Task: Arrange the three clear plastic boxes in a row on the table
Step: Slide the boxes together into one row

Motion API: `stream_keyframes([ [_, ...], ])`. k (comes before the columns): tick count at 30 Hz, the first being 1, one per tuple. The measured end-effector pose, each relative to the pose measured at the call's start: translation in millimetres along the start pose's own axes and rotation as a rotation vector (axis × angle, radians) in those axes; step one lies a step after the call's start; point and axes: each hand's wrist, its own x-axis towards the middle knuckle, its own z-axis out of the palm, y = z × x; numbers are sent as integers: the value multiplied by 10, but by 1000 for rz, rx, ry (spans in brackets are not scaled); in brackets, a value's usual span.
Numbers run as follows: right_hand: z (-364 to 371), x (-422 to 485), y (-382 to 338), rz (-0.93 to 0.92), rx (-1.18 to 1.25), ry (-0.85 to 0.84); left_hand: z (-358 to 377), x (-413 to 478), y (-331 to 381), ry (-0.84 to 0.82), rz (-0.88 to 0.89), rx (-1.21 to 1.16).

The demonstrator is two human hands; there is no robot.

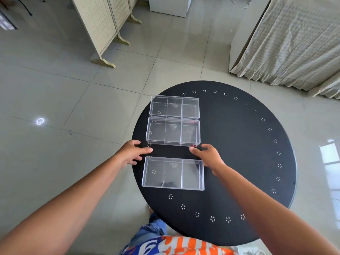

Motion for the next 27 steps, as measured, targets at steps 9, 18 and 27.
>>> stream_keyframes([
  [9,-49,-326,410,-65,59,-192,155,-274,-418,-42,-51,-57],
  [18,37,-293,327,-124,122,-101,171,-220,-425,18,5,-180],
  [27,103,-240,193,-97,149,-64,181,-181,-233,115,34,-185],
])
